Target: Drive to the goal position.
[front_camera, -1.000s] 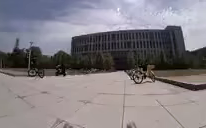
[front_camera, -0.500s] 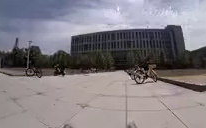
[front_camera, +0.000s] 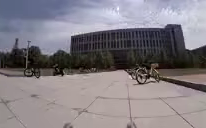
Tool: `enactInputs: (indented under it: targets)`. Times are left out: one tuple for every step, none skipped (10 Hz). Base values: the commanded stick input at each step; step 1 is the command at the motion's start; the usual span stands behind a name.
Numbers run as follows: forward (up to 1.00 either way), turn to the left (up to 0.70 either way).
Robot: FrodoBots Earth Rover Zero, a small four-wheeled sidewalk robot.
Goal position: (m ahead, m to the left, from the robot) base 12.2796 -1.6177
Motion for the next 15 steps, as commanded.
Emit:
enactInputs:
  targets:
    - [0.45, 0.0]
    - [0.45, 0.0]
    - [0.45, 0.0]
    - [0.45, 0.0]
    - [0.45, 0.0]
    - [0.45, 0.0]
    - [0.45, 0.0]
    - [0.45, 0.0]
    - [0.45, 0.0]
    - [0.45, 0.0]
    - [0.45, 0.0]
    - [0.45, 0.0]
    - [0.45, 0.0]
    - [0.45, 0.0]
    - [0.45, 0.0]
